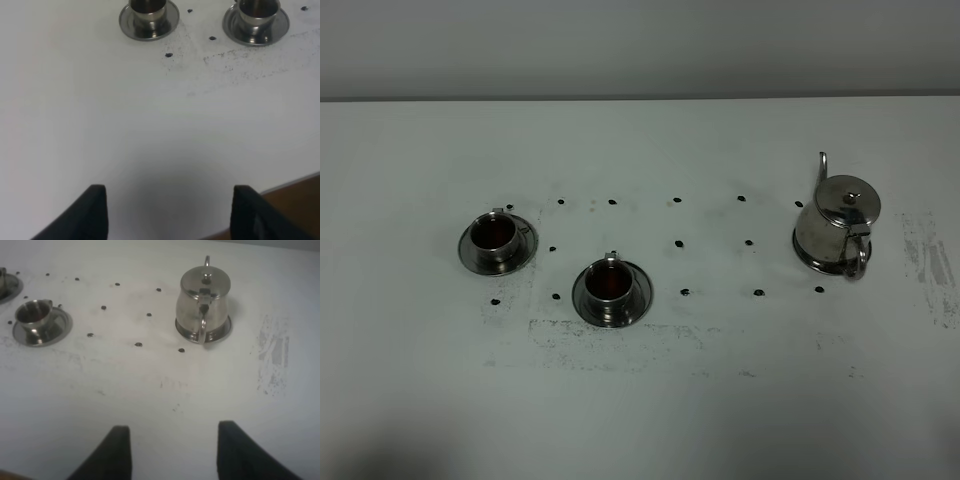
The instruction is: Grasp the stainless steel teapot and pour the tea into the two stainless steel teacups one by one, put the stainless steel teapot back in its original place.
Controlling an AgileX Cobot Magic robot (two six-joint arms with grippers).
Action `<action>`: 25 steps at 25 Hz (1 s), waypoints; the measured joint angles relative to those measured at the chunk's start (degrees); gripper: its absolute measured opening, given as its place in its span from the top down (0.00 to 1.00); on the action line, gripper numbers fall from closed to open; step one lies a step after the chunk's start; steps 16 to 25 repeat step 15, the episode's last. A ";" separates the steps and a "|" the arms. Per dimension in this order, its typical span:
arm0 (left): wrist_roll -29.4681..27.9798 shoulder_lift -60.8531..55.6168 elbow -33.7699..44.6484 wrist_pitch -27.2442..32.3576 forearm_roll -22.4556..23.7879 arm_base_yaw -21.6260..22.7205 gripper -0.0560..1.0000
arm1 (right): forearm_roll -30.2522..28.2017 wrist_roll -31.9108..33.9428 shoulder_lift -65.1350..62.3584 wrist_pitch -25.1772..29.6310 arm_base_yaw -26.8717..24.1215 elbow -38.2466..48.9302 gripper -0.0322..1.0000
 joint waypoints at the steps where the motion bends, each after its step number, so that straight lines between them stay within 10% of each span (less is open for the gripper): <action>1: 0.00 0.00 0.00 0.00 0.00 0.00 0.45 | 0.00 0.00 0.00 0.00 0.00 0.00 0.60; 25: 0.00 0.00 0.00 0.00 0.00 0.00 0.45 | -0.02 0.00 0.00 0.00 0.00 0.00 0.60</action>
